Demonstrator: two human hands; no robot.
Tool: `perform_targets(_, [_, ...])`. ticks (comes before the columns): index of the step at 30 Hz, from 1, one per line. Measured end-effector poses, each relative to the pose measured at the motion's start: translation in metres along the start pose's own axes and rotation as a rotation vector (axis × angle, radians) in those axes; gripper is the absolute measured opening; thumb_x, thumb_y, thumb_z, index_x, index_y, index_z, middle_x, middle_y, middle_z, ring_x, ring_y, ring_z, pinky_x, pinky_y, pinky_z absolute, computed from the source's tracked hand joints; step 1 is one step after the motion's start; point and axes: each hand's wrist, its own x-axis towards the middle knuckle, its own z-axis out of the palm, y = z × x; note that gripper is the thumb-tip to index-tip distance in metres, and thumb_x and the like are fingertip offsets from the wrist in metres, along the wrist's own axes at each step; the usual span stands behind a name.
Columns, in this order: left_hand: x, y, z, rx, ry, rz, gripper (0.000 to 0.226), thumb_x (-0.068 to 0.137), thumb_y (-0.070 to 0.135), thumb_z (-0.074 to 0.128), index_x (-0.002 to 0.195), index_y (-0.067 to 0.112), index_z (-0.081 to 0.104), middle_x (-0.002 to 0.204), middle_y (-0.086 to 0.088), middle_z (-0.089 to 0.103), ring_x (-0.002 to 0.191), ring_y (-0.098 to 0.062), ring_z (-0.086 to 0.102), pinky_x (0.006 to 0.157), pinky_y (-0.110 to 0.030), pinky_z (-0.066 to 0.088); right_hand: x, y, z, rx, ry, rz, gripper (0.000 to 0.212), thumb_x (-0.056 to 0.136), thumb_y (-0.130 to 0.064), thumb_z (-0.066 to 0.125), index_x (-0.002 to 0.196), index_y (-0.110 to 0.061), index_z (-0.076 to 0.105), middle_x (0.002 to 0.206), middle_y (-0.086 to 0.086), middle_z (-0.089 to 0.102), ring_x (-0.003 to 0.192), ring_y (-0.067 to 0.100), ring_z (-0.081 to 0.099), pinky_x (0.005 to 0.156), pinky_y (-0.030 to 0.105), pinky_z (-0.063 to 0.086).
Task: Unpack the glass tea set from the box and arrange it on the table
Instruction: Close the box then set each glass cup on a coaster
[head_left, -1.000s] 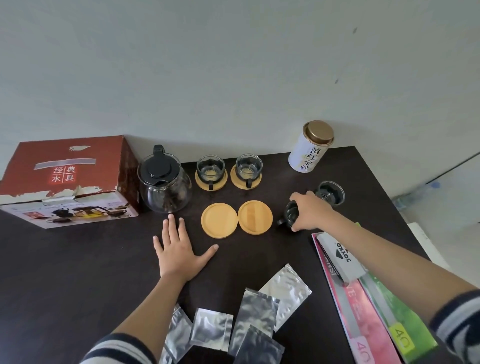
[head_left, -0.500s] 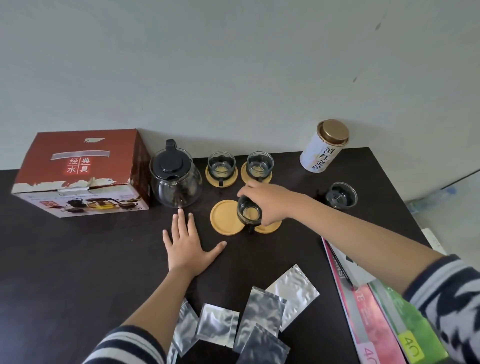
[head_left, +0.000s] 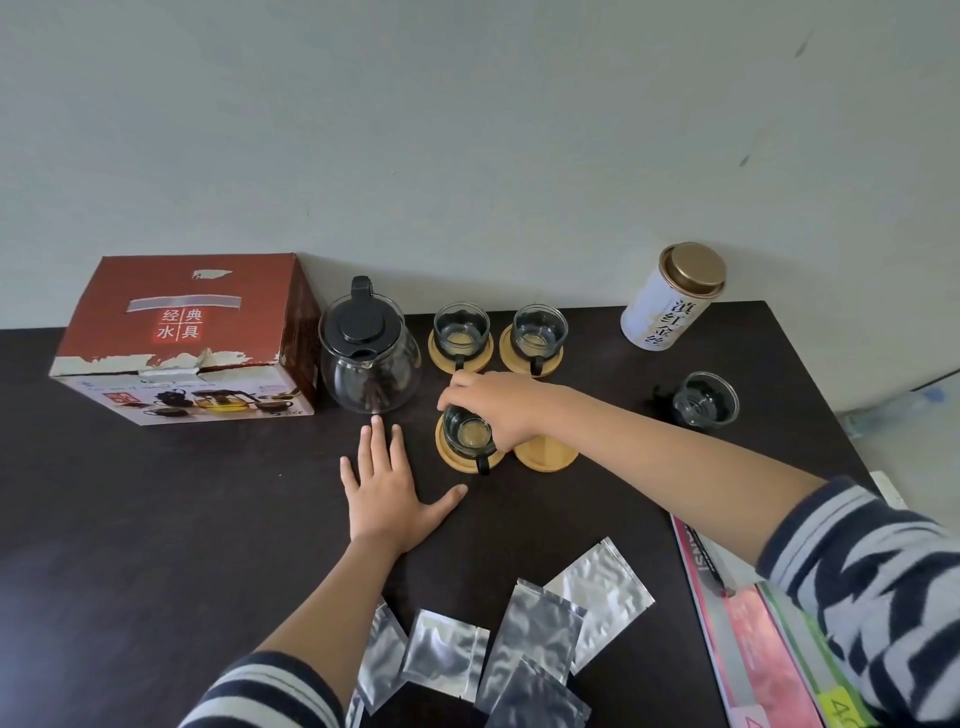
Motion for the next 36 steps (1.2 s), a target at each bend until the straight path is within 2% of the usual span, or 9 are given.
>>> perform_targets(3, [0.0,-0.001,0.0,-0.016,0.007,0.001,0.122,0.064,0.092,0.029,0.152,0.01,0.01,0.161,-0.01,-0.005,0.148,-0.025,-0.009,0.117,-0.053,0.006,-0.003,0.002,0.004,0.036,0.013,-0.002,0.087,0.068,0.006,0.069,0.143,-0.023,0.035,0.137,0.002,0.036,0.097,0.023,0.054,0.062,0.036,0.048])
perform_targets(6, [0.0,-0.001,0.001,-0.028,0.007,0.002,0.121,0.064,0.092,0.03,0.152,0.011,0.01,0.161,-0.009,-0.005,0.148,-0.025,-0.009,0.117,-0.053,0.005,-0.015,0.007,0.014,0.113,0.063,0.024,0.1,0.069,0.006,0.07,0.15,-0.029,0.022,0.152,-0.001,0.024,0.122,0.024,0.043,0.075,0.033,0.049])
perform_targets(10, [0.0,-0.001,0.002,-0.028,0.009,0.002,0.121,0.064,0.092,0.031,0.152,0.011,0.011,0.161,-0.009,-0.004,0.148,-0.024,-0.008,0.116,-0.053,0.006,-0.047,0.029,0.026,0.229,0.203,0.18,0.092,0.072,0.002,0.065,0.149,-0.03,0.025,0.152,-0.006,0.023,0.135,0.019,0.032,0.082,0.029,0.045])
perform_targets(16, [0.001,-0.001,0.004,-0.035,0.018,0.007,0.122,0.063,0.093,0.03,0.152,0.01,0.014,0.161,-0.01,-0.001,0.148,-0.025,-0.005,0.116,-0.054,0.008,-0.113,0.095,0.041,0.282,0.372,0.724,0.077,0.076,-0.03,0.077,0.142,-0.02,0.038,0.142,0.01,0.037,0.13,0.031,0.04,0.097,0.044,0.044])
perform_targets(20, [0.0,-0.002,0.004,-0.033,0.022,0.007,0.122,0.064,0.093,0.031,0.152,0.011,0.014,0.161,-0.009,-0.001,0.148,-0.025,-0.005,0.116,-0.053,0.007,-0.137,0.139,0.048,0.418,0.315,1.157,0.083,0.074,-0.041,0.077,0.141,-0.017,0.033,0.139,0.018,0.033,0.124,0.041,0.044,0.095,0.046,0.043])
perform_targets(25, [0.0,-0.001,0.003,-0.033,0.024,0.002,0.121,0.064,0.092,0.031,0.152,0.011,0.014,0.161,-0.009,-0.001,0.148,-0.024,-0.006,0.116,-0.053,0.007,-0.142,0.17,0.054,0.613,0.248,1.139,0.105,0.067,-0.036,0.085,0.15,-0.019,0.023,0.151,0.015,0.03,0.135,0.035,0.037,0.105,0.045,0.041])
perform_targets(28, [0.0,-0.001,0.003,-0.03,0.022,0.0,0.121,0.064,0.092,0.031,0.152,0.011,0.014,0.161,-0.008,-0.001,0.148,-0.024,-0.005,0.117,-0.053,0.007,-0.139,0.174,0.056,0.623,0.255,1.131,0.099,0.068,-0.033,0.084,0.149,-0.019,0.029,0.15,0.013,0.035,0.134,0.033,0.039,0.104,0.042,0.042])
perform_targets(34, [0.0,0.0,0.003,-0.016,0.012,-0.003,0.122,0.063,0.093,0.028,0.152,0.012,0.012,0.161,-0.008,-0.002,0.148,-0.024,-0.006,0.117,-0.053,0.006,-0.14,0.172,0.057,0.634,0.335,1.126,0.082,0.065,-0.022,0.08,0.139,-0.02,0.045,0.137,0.012,0.045,0.115,0.031,0.054,0.081,0.033,0.049])
perform_targets(36, [0.0,-0.001,0.003,-0.013,0.014,-0.004,0.122,0.062,0.094,0.027,0.152,0.012,0.012,0.161,-0.008,-0.002,0.148,-0.024,-0.005,0.117,-0.052,0.006,-0.14,0.168,0.054,0.634,0.349,1.091,0.079,0.064,-0.021,0.081,0.136,-0.023,0.048,0.134,0.012,0.044,0.112,0.032,0.055,0.084,0.036,0.051])
